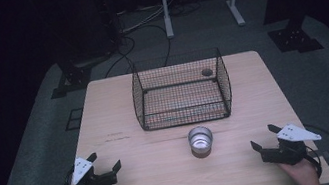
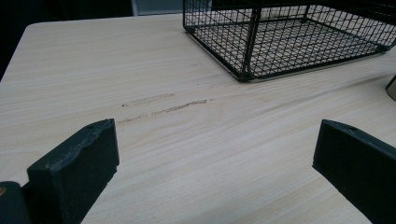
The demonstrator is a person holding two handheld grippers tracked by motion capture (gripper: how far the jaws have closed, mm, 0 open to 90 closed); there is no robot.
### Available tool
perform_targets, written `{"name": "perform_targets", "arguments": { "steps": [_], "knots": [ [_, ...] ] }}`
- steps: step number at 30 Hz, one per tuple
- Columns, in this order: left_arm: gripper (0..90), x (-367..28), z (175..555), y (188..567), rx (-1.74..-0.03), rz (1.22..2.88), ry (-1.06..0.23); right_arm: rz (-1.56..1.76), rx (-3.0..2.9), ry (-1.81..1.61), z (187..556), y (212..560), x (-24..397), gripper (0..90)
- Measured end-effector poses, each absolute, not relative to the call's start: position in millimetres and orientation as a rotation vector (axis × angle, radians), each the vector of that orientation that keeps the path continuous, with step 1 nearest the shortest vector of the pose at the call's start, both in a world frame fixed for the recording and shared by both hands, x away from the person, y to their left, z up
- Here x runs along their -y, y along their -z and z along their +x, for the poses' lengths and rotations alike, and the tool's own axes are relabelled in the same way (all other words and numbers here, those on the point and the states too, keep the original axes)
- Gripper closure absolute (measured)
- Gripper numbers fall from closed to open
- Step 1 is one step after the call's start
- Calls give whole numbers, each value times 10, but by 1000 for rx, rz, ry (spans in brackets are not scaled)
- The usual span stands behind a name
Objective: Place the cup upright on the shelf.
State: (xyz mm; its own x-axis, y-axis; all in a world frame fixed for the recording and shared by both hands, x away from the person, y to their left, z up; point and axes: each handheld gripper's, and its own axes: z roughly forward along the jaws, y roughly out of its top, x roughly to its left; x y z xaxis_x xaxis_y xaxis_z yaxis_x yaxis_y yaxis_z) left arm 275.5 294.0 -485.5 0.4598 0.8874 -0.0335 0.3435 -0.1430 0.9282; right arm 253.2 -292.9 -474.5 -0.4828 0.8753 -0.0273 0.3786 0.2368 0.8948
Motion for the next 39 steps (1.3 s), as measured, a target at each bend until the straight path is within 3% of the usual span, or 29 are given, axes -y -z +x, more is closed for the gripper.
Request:
{"name": "perform_targets", "arguments": {
  "steps": [39],
  "knots": [
    [0,-2935,2749,4855,-1060,1714,-685,988,-2089,-1278,2468,4526,2516,127]
  ]
}}
